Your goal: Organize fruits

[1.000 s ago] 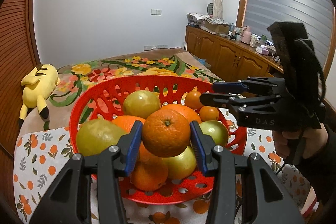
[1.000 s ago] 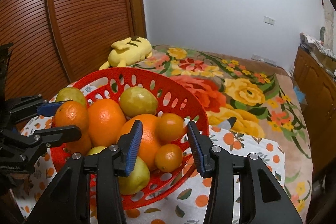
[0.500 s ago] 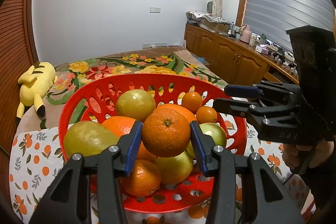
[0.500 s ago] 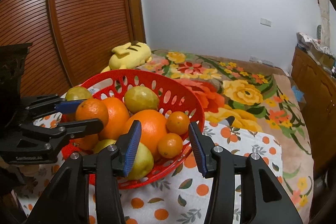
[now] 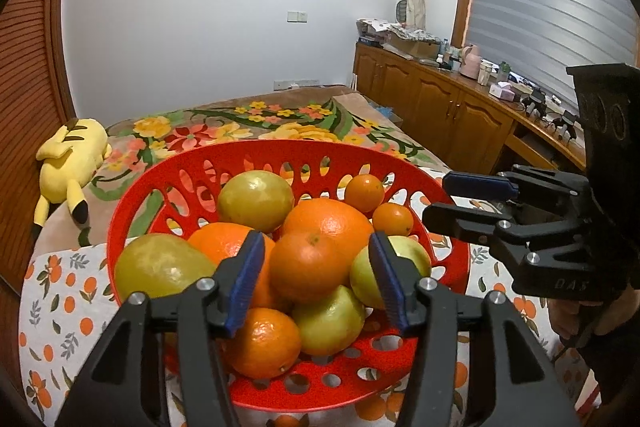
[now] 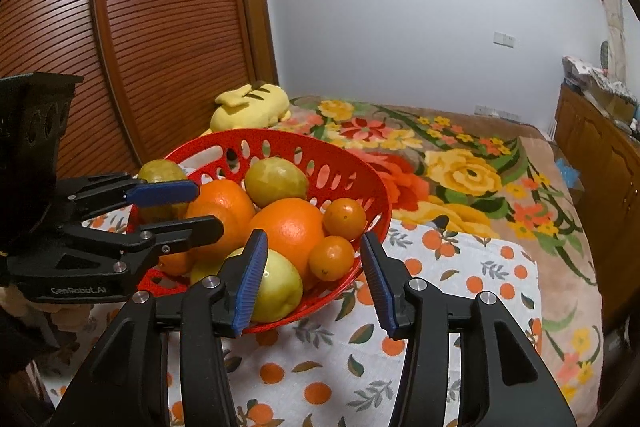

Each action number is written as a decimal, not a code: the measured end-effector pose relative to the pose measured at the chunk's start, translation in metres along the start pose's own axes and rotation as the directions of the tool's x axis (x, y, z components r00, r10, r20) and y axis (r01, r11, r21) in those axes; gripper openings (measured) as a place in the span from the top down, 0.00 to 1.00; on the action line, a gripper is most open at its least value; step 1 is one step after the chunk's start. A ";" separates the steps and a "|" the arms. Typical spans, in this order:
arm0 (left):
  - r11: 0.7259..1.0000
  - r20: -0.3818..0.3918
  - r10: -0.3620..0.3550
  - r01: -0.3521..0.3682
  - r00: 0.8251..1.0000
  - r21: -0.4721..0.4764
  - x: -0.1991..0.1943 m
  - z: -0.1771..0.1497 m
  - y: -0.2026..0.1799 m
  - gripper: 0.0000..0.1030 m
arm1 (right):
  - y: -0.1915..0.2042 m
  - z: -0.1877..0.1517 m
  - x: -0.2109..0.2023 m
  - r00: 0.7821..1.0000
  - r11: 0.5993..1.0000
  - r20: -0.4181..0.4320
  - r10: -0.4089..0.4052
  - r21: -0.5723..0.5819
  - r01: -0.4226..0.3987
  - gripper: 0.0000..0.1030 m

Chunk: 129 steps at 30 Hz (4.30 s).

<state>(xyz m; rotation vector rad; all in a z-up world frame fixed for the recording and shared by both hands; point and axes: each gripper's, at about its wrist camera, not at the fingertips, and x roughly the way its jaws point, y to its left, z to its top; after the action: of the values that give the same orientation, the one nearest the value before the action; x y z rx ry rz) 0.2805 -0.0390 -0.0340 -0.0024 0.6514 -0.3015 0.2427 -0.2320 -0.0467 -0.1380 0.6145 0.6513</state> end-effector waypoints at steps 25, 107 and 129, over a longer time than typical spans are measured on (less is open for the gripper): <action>0.998 0.116 0.058 -0.060 0.992 0.008 -0.088 -0.020 -0.016 0.38 | 0.041 -0.032 -0.062 0.990 0.995 0.106 -0.089 0.060 0.083 0.51; 0.976 0.242 0.213 -0.197 0.947 -0.087 -0.221 -0.069 -0.022 0.07 | 0.095 -0.046 -0.174 0.910 0.955 0.293 -0.293 0.132 0.265 0.11; 0.978 0.261 0.204 -0.188 0.944 -0.086 -0.229 -0.070 -0.028 0.07 | 0.094 -0.049 -0.174 0.910 0.955 0.295 -0.293 0.133 0.265 0.11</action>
<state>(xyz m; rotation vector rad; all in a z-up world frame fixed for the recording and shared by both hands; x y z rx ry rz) 0.0588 0.0037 0.0497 -0.0352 0.3862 -0.0860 0.0528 -0.2638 0.0201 -0.0346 0.3084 0.3547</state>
